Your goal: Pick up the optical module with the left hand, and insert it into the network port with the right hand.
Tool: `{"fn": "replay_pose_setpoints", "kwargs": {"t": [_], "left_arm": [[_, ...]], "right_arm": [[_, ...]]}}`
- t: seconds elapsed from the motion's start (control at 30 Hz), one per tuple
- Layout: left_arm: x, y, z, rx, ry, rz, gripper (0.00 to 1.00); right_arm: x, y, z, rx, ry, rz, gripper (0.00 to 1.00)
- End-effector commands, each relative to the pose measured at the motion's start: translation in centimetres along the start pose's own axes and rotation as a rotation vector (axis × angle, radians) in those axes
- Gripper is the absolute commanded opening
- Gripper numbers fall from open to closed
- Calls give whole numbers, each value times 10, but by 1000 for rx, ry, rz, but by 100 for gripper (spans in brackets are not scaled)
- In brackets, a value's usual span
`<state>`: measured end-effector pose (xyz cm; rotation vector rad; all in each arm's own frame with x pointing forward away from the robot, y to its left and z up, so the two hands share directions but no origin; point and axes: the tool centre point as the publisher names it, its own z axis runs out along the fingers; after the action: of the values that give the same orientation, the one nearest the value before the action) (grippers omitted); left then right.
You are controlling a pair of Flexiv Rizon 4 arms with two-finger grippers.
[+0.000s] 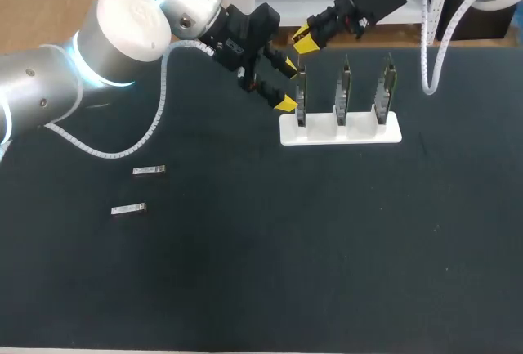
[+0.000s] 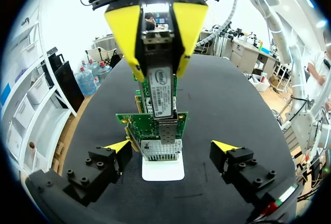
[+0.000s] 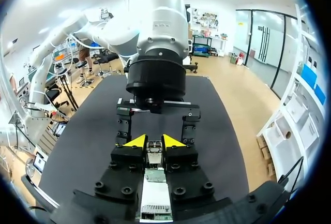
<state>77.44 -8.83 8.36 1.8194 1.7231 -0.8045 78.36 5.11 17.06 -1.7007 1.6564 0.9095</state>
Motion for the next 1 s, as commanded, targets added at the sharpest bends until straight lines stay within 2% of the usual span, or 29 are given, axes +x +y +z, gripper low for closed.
{"fn": "replay_pose_setpoints", "kwargs": {"t": [0.03,0.67,1.0], "left_arm": [[0,0,0,1,3,-1,100],[0,0,0,1,3,-1,100],[0,0,0,1,3,-1,100]], "right_arm": [[1,5,-1,13,0,-3,0],[10,4,4,10,3,23,0],[4,4,-3,28,-7,-9,0]]}}
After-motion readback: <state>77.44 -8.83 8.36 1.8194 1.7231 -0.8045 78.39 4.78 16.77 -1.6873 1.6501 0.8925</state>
